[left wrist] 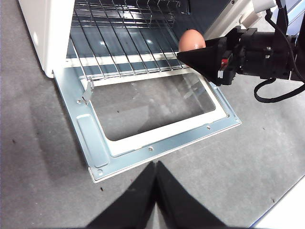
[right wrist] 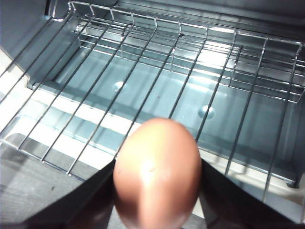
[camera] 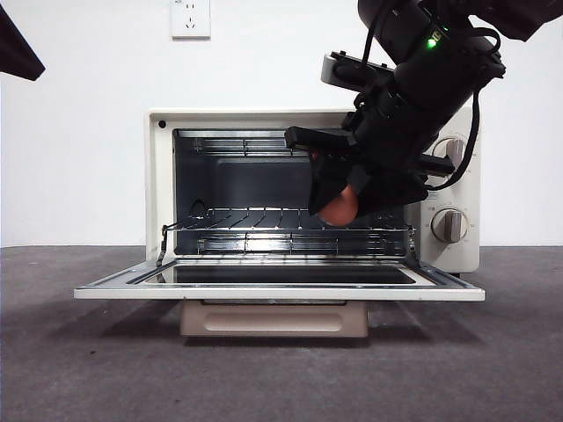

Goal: Eggoven

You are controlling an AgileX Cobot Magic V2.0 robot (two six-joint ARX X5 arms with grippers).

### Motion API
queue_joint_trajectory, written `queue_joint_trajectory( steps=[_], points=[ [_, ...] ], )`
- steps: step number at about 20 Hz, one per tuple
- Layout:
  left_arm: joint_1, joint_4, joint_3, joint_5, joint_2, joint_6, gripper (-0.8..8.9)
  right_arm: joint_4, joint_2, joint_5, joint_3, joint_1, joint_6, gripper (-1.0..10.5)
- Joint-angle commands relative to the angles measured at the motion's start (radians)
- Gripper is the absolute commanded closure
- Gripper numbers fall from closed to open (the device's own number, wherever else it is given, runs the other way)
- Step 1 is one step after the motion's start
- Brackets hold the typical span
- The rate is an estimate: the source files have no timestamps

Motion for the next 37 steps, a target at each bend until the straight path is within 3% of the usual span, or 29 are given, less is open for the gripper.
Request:
queue_joint_trajectory(
  steps=[1,11,22,33,37],
  points=[
    [-0.002,0.007,0.009,0.005,0.005,-0.004,8.07,0.01,0.017,0.002,0.009,0.006,0.031,6.5],
    [-0.002,0.007,0.009,0.005,0.005,-0.003,8.07,0.01,-0.005,0.001,0.009,0.019,0.035,6.3],
    [-0.002,0.041,0.009,0.003,0.043,0.005,8.07,-0.099,-0.223,0.03,0.009,0.029,0.028,6.3],
    [0.13,0.335,-0.054,0.005,0.512,0.027,8.07,-0.506,-0.742,0.029,0.009,0.062,-0.019,6.3],
    [0.135,0.476,-0.054,0.038,0.682,0.021,8.07,-0.552,-0.869,0.028,0.009,0.063,-0.018,6.3]
  ],
)
